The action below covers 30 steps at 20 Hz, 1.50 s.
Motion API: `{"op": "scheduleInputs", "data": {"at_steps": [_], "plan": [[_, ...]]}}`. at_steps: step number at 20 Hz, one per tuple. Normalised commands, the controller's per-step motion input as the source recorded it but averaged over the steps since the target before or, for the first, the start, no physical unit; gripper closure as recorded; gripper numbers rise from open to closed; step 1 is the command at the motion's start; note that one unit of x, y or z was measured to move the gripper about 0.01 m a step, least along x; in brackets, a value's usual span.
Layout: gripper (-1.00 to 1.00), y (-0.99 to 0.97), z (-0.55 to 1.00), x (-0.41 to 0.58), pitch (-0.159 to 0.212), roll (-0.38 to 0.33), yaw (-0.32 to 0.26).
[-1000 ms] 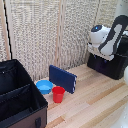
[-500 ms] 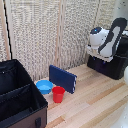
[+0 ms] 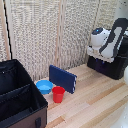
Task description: Please move the gripper into proximity with the fryer handle. Once close enough, gingerly grasp the handle and gently tug the fryer basket open in your direction.
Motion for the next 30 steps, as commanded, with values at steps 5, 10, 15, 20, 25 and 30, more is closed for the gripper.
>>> {"op": "scheduleInputs", "data": {"at_steps": [5,10,15,20,25,30], "plan": [[1.00,0.65,0.62,-0.394,0.012,0.125,0.004],[1.00,0.68,0.60,-0.392,0.000,0.154,0.000],[1.00,0.70,0.52,-0.318,0.021,0.141,0.000],[1.00,0.99,0.01,-0.195,-0.007,0.000,0.000],[1.00,0.99,0.00,-0.051,0.000,0.000,-0.003],[1.00,0.83,-0.10,0.206,-0.064,-0.015,-0.106]]}}
